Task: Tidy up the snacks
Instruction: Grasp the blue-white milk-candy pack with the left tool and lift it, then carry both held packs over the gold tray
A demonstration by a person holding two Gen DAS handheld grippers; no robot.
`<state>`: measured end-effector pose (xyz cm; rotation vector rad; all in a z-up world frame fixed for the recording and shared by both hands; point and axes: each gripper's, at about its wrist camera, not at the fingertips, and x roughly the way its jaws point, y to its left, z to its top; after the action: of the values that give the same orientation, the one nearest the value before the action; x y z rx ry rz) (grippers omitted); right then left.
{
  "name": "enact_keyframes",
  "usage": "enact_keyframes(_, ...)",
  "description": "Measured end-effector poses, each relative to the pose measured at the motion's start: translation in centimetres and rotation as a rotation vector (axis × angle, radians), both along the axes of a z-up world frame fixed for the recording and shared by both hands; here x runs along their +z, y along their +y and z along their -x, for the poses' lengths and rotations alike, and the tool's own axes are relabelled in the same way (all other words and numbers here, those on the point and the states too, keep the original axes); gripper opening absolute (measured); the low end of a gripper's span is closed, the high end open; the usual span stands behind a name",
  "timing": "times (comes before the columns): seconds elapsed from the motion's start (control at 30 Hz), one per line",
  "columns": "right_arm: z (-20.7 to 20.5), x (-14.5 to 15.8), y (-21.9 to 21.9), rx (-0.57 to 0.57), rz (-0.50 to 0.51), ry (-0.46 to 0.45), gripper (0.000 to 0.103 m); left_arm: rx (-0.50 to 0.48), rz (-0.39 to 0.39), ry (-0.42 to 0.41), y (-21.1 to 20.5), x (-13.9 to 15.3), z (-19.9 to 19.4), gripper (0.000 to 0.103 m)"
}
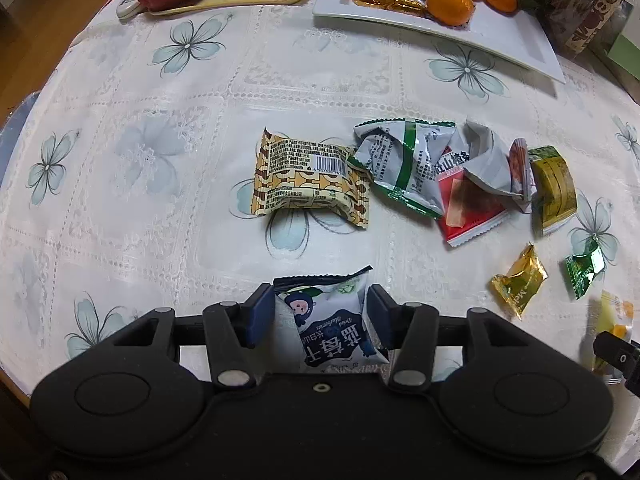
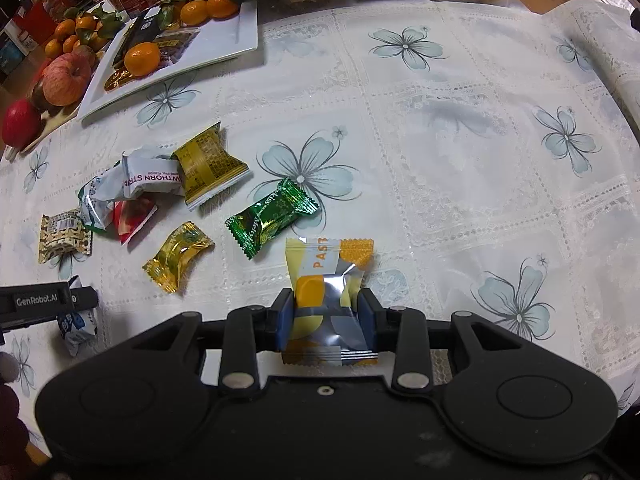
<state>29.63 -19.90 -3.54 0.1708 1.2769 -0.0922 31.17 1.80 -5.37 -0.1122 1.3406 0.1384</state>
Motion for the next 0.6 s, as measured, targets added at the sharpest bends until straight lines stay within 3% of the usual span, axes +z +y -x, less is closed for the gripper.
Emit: enact_keyframes(0.6, -0.04, -0.33, 0.04, 0.021, 0.008, 0.019, 0.037, -0.007, 0.006, -0.005, -0.3, 0.27, 0.3, 0.053)
